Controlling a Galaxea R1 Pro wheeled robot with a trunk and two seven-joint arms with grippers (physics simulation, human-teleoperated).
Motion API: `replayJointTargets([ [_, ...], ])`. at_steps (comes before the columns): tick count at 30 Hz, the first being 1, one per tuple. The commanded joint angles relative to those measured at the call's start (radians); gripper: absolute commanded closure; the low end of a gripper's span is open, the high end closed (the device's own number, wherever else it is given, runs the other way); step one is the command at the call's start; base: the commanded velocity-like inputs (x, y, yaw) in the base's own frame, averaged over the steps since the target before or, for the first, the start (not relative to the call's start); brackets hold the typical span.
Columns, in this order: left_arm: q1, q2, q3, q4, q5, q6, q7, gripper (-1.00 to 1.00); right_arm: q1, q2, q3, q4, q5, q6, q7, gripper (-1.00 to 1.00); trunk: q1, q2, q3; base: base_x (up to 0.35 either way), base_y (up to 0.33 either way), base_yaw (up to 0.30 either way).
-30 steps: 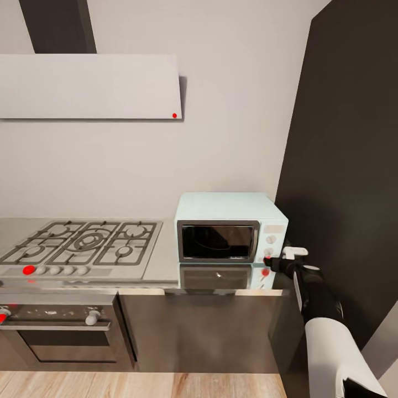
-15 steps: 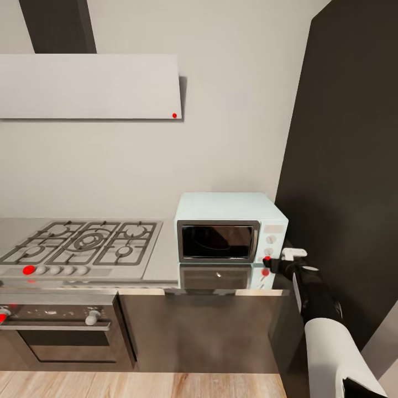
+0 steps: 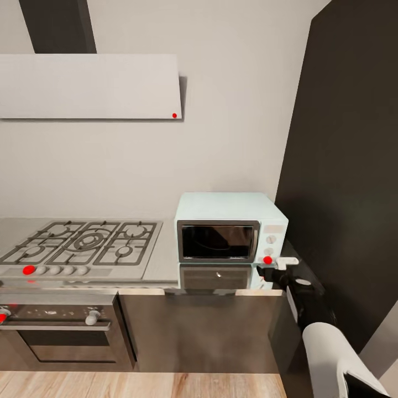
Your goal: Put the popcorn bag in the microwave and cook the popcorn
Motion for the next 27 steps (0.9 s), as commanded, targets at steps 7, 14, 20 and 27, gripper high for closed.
replayJointTargets([
  [7, -0.001, 0.000, -0.009, -0.001, 0.007, -0.002, 0.004, -1.00, -0.001, -0.043, -0.012, 0.074, 0.005, -0.095, 0.002, -1.00, 0.000, -0.001, -0.002, 0.000, 0.000, 0.000],
  [14, -0.001, 0.000, -0.009, -0.001, 0.007, -0.002, 0.004, -1.00, -0.001, -0.058, -0.014, 0.077, 0.002, -0.100, 0.003, -1.00, 0.000, -0.001, -0.002, 0.000, -0.055, 0.000],
  [20, -0.001, 0.000, -0.008, -0.001, 0.007, -0.002, 0.004, -1.00, -0.001, -0.057, -0.013, 0.077, 0.004, -0.097, 0.002, 1.00, 0.000, -0.001, -0.002, 0.000, -0.020, 0.000],
  [27, -0.001, -0.002, -0.009, -0.002, 0.008, -0.003, 0.005, -1.00, -0.001, -0.058, -0.013, 0.072, 0.008, -0.090, 0.004, 1.00, 0.000, -0.001, -0.002, 0.000, 0.000, 0.000],
])
